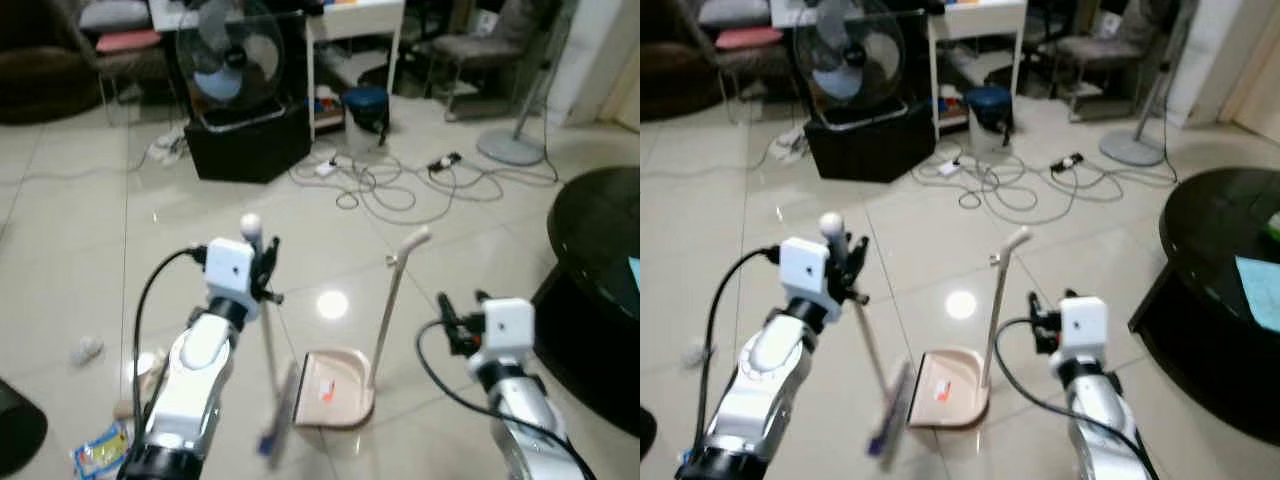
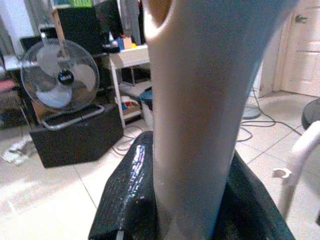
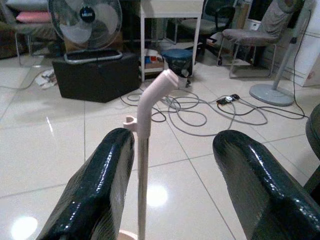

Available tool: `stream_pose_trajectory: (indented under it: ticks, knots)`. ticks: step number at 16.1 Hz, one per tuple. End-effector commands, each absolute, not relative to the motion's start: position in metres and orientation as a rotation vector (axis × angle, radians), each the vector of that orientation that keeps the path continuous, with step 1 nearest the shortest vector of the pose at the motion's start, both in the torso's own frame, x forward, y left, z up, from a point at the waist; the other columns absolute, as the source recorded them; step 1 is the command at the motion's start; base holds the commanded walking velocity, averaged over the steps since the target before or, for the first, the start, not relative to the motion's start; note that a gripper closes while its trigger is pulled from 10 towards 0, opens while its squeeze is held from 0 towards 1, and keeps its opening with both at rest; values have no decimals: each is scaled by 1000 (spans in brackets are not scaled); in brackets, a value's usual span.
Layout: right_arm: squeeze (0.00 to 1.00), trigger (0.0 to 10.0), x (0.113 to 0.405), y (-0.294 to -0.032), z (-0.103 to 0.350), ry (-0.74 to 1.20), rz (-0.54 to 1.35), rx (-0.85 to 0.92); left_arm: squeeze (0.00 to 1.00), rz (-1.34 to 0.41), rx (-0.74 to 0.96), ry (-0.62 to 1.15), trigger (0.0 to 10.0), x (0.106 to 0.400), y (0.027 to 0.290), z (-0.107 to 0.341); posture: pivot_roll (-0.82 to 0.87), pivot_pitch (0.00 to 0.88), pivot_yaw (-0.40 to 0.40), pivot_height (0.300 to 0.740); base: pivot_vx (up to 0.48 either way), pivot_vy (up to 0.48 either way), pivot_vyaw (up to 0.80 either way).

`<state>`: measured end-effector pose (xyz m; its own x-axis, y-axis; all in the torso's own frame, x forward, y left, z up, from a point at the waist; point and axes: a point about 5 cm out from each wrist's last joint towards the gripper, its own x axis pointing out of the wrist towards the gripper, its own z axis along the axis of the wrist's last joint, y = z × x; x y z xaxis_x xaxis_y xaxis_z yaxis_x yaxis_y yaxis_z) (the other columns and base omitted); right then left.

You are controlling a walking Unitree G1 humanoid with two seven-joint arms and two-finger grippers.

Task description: Sweep floor

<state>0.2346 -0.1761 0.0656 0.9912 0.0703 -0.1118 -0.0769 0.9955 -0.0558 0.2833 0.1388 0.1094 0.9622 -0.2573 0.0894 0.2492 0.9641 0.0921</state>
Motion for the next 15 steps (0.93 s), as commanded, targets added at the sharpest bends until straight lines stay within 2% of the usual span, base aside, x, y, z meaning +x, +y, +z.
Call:
stream_pose_trajectory:
  ticks: [1, 5, 8, 10, 11, 12, 15]
  knots:
    - [0, 10000, 238, -180, 64, 122, 66, -60, 0, -249, 98, -157, 10000, 284, 140, 120, -146, 0, 34, 740, 412, 0, -644]
    - [0, 10000, 242, -177, 65, 119, 93, -54, 0, -244, 101, -159, 10000, 282, 139, 119, -142, 0, 31, 740, 436, 0, 0]
    - [0, 10000, 243, -174, 64, 122, 143, -115, 0, -241, 107, -161, 10000, 281, 140, 119, -140, 0, 31, 740, 435, 0, 0]
    - [0, 10000, 243, -173, 64, 122, 159, -114, 0, -237, 110, -164, 10000, 281, 141, 120, -140, 0, 31, 740, 439, 0, 800]
    - [0, 10000, 242, -177, 63, 134, 114, -57, 0, -235, 110, -165, 10000, 281, 142, 120, -140, 0, 31, 740, 435, 0, 0]
    - [0, 10000, 242, -178, 62, 137, 106, -74, 0, -236, 104, -164, 10000, 280, 142, 120, -140, 0, 31, 740, 439, 0, 0]
    - [0, 10000, 233, -181, 56, 142, 101, -71, 0, -271, 75, -162, 10000, 276, 140, 118, -136, 0, 23, 740, 0, 0, 0]
